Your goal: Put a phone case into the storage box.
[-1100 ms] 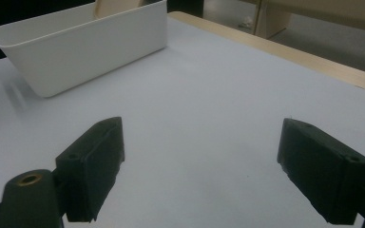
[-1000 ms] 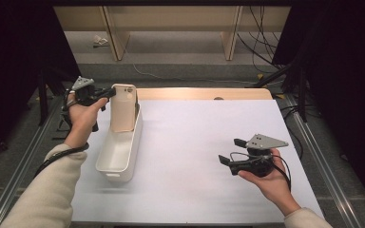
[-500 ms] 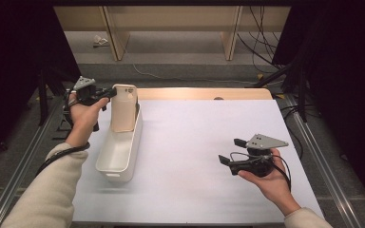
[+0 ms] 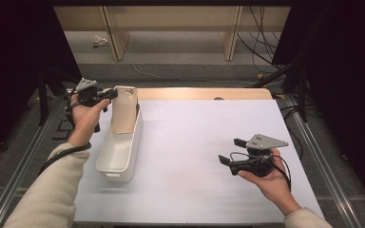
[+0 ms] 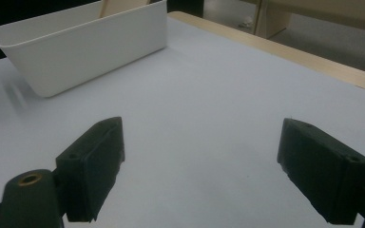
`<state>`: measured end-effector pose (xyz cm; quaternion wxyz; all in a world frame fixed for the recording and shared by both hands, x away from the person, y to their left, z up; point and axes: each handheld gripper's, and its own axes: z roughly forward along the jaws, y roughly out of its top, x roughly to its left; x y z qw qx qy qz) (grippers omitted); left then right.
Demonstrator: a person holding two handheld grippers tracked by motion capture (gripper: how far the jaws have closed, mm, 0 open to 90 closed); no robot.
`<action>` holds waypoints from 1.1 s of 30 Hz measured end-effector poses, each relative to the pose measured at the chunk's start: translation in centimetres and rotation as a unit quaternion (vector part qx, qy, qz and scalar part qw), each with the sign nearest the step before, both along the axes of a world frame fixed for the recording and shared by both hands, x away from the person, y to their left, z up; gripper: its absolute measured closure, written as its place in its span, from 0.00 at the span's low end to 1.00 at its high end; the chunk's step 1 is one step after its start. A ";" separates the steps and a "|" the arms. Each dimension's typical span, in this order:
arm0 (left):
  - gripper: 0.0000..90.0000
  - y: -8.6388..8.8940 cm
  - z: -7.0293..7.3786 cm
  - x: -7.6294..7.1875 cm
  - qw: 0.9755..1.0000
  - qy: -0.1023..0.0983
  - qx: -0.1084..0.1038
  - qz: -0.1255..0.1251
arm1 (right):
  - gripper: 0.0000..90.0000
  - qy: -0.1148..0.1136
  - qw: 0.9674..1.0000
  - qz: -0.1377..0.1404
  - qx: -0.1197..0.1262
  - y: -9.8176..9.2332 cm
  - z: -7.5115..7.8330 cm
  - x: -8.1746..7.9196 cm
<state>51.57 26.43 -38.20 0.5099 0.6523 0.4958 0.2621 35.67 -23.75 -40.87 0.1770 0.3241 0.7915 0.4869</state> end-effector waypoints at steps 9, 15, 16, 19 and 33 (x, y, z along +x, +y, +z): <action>0.91 -0.1 -0.6 0.4 1.000 0.008 0.002 0.002 | 0.19 0.000 1.000 0.000 0.000 0.0 0.0 0.0; 0.91 -0.2 -0.9 0.5 1.000 0.012 0.005 0.004 | 0.19 0.001 1.000 0.000 0.001 0.0 0.0 0.0; 0.91 -0.1 -1.0 0.6 1.000 0.013 0.004 0.005 | 0.19 0.000 1.000 0.001 0.001 0.0 0.0 0.0; 0.91 -0.1 -1.2 0.7 1.000 0.016 0.002 0.005 | 0.19 0.000 1.000 0.000 0.001 0.0 0.0 0.0; 0.88 0.2 -1.8 0.9 0.999 0.026 0.021 0.015 | 0.19 0.002 1.000 0.001 0.001 0.0 -0.1 0.1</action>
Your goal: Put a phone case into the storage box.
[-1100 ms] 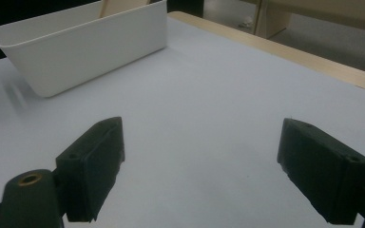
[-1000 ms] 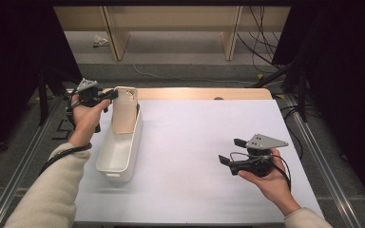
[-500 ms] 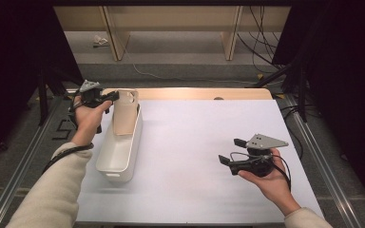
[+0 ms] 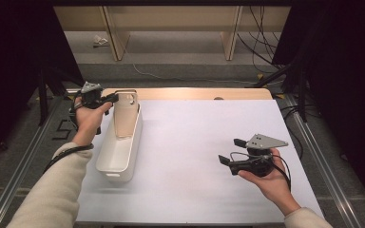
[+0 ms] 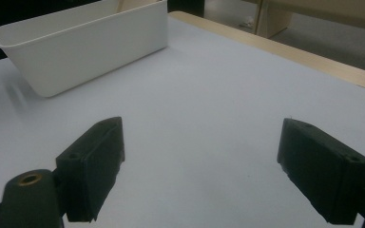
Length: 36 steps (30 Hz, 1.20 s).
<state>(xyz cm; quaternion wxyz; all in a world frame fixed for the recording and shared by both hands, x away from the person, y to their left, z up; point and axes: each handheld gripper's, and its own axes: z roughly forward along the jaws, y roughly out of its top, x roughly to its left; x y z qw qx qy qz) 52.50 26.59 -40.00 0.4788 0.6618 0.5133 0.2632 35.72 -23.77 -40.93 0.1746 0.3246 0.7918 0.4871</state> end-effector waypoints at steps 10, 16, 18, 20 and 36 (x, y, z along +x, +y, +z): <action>0.76 -0.1 0.2 0.0 0.999 0.008 0.030 0.016 | 0.19 0.000 1.000 0.001 0.000 0.0 0.0 0.0; 0.58 -0.1 0.5 -0.3 0.998 0.018 0.051 0.016 | 0.19 -0.001 1.000 0.000 0.000 0.0 0.0 0.0; 0.53 0.0 0.7 -0.5 0.998 0.020 0.051 0.017 | 0.19 -0.001 1.000 0.000 0.000 0.0 0.0 0.0; 0.47 -0.1 0.9 -0.8 0.998 0.023 0.050 0.011 | 0.19 -0.001 1.000 0.000 -0.001 0.0 0.0 0.0; 0.14 -1.2 2.5 -6.5 0.998 0.015 0.052 -0.035 | 0.18 -0.001 1.000 -0.002 0.000 0.0 0.1 -0.1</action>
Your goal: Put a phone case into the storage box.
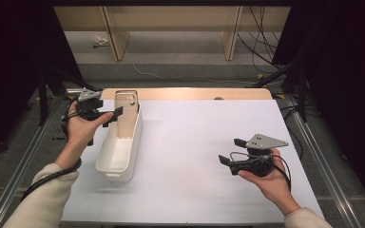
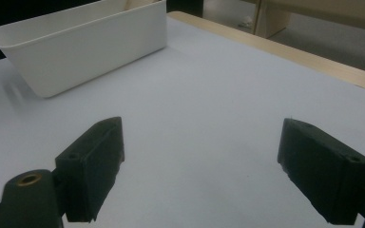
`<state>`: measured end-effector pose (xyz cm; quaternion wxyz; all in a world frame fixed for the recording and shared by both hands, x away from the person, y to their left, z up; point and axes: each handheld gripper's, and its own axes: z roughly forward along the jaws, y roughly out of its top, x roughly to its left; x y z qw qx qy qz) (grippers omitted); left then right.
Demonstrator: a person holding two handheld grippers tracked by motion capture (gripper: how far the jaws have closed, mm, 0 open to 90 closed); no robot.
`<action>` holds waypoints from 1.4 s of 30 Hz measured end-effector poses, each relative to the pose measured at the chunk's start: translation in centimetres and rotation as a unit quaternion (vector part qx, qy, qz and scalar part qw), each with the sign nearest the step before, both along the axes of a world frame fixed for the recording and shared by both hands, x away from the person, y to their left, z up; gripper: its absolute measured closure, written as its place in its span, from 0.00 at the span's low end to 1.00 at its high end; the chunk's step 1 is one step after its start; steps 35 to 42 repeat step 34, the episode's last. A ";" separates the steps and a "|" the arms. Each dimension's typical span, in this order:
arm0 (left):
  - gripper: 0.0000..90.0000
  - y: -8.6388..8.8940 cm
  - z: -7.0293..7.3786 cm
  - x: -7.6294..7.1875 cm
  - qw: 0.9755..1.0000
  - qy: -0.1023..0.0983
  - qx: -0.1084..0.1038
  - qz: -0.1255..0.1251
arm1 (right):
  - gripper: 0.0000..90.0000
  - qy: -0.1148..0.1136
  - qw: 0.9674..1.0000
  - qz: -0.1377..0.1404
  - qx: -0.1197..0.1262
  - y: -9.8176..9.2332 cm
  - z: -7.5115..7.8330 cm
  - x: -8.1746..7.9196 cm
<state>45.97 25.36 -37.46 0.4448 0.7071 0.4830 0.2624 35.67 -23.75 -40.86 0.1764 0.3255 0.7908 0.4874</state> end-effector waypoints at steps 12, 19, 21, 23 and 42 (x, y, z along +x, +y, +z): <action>0.01 -0.5 -2.1 -6.6 0.998 -0.010 -0.016 -0.052 | 0.18 0.001 1.000 0.001 -0.001 0.1 0.0 -0.1; 0.01 -1.6 -2.3 -10.1 0.996 -0.029 -0.009 -0.079 | 0.18 0.000 1.000 0.001 -0.002 0.0 0.0 -0.1; 0.01 -2.0 -2.5 -11.0 0.996 -0.031 -0.010 -0.085 | 0.18 -0.001 1.000 0.001 0.000 0.0 0.0 -0.1; 0.01 -2.3 -2.7 -11.7 0.995 -0.034 -0.012 -0.090 | 0.18 -0.002 1.000 0.001 0.002 0.0 0.1 -0.1; 0.00 -2.8 -3.5 -12.8 0.994 -0.036 -0.011 -0.105 | 0.18 -0.003 1.000 0.003 0.004 0.0 0.1 -0.1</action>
